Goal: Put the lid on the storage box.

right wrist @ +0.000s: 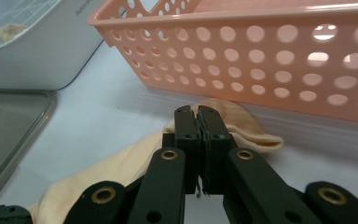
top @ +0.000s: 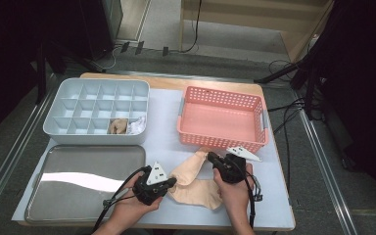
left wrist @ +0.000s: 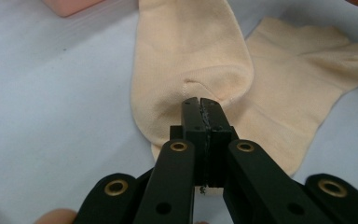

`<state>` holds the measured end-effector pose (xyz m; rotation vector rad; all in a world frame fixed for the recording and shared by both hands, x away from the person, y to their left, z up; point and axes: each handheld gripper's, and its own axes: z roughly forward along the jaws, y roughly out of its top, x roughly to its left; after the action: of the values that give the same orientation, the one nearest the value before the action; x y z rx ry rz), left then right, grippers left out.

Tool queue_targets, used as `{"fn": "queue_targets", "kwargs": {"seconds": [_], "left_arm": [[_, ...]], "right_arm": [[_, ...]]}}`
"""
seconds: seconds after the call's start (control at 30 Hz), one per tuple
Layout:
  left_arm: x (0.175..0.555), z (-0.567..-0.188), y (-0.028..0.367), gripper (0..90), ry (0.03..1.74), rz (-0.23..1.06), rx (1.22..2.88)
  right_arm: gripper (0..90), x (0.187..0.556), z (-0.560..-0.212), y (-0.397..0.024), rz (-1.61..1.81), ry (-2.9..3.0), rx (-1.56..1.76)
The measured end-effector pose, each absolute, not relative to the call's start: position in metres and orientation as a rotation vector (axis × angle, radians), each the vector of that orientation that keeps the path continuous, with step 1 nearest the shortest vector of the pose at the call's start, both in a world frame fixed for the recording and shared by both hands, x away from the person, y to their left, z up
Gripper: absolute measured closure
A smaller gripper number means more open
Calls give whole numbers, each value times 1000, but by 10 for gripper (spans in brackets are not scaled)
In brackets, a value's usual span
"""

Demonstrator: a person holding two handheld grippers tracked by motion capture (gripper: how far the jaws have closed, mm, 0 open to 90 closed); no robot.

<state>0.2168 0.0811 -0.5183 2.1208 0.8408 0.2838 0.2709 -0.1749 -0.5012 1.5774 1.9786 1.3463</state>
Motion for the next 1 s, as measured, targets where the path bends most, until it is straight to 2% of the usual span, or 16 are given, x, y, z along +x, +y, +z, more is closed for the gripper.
{"fn": "queue_targets", "kwargs": {"seconds": [0.33,0.57,0.7,0.8,0.93,0.97,1.0], "left_arm": [[218,-510,94,900,843,198,2039],[219,-498,110,900,818,-43,1931],[232,-502,119,900,906,-160,1885],[242,-505,122,900,999,-104,1874],[250,-506,126,900,1084,4,1877],[252,-507,128,900,1116,37,1873],[254,-509,130,900,1146,67,1862]], "right_arm": [[880,259,-493,-190,1409,1937,1581],[880,225,-475,-203,1443,1929,1583],[880,214,-466,-203,1409,1961,1609],[880,228,-469,-201,1381,1991,1652],[876,265,-485,-192,1378,2002,1691],[867,271,-488,-189,1384,2005,1688],[823,279,-492,-185,1401,2007,1673]]}}
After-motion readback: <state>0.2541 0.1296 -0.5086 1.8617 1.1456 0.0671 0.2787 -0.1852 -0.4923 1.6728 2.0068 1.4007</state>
